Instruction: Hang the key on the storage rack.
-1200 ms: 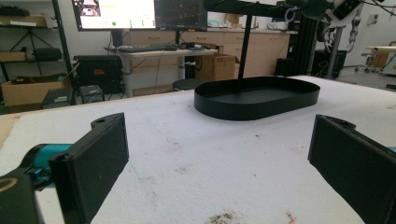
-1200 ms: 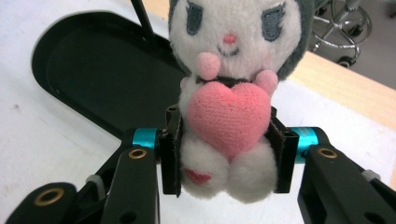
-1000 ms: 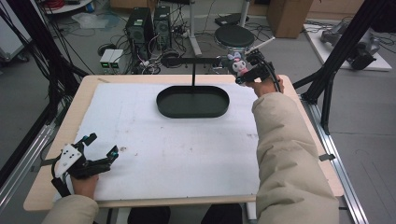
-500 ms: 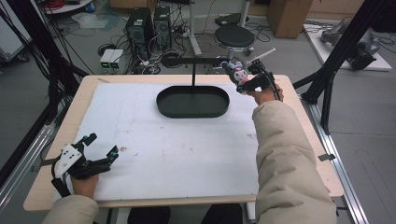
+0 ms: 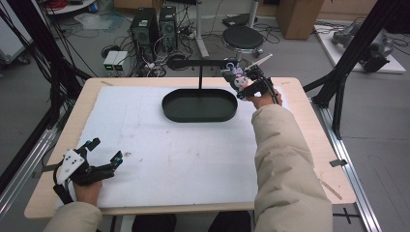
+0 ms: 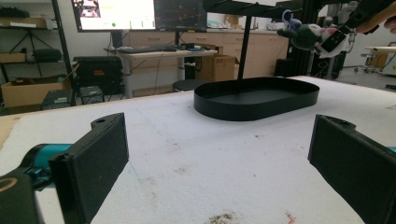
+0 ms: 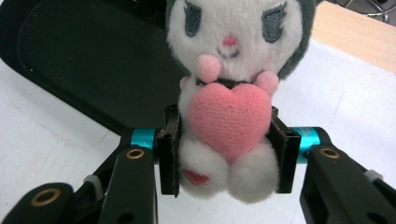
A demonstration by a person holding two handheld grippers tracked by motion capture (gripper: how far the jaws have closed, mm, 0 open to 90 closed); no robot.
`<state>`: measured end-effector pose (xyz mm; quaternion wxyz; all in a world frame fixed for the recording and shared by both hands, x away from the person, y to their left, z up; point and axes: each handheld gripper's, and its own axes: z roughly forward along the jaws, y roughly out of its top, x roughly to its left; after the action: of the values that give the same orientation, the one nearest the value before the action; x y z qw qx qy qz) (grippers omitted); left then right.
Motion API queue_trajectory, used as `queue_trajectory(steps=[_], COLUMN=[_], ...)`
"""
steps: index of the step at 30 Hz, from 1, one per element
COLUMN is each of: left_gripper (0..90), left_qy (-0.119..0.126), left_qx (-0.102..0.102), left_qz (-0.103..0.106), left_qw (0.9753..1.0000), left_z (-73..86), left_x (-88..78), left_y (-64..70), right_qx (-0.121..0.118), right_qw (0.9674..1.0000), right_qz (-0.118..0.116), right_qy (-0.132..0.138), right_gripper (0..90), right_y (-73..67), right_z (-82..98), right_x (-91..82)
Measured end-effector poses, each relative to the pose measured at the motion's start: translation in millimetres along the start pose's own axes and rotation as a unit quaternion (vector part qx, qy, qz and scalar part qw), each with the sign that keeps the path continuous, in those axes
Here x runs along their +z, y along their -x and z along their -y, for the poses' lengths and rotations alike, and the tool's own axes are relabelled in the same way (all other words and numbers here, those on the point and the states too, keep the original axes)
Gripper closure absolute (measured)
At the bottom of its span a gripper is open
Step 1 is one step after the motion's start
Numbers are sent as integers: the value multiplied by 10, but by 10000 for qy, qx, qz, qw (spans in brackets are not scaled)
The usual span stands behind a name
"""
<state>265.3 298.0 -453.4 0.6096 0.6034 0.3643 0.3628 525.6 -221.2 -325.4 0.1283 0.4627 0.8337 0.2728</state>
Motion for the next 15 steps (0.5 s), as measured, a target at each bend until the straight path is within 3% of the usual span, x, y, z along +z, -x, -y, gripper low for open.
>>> queue_trajectory(steps=[4,6,7,8,9,11,15], left_gripper=[55,55,55,55,55,55,55], left_qy=[-2,1,0,1,-3,26,17], left_qx=[-13,-5,-4,-4,6,10,48], left_qz=[3,2,2,2,3,7,15], left_qw=[10000,10000,10000,10000,10000,10000,10000], left_z=[0,0,0,0,0,2,2], left_x=[0,0,0,0,-1,-6,-9], left_y=[-1,-1,0,1,1,7,8], right_qx=[24,2,-25,60,60,125,32], right_qw=[10000,10000,9999,9998,9998,9993,9991], right_qz=[-23,-75,-91,158,158,346,416], right_qy=[4,-18,-48,-47,-47,-58,-18], right_gripper=[546,482,354,105,105,7,7], right_y=[2,1,1,-30,-30,-64,-139], right_z=[-9,-9,-9,-6,-6,7,47], right_x=[45,65,78,100,100,68,-125])
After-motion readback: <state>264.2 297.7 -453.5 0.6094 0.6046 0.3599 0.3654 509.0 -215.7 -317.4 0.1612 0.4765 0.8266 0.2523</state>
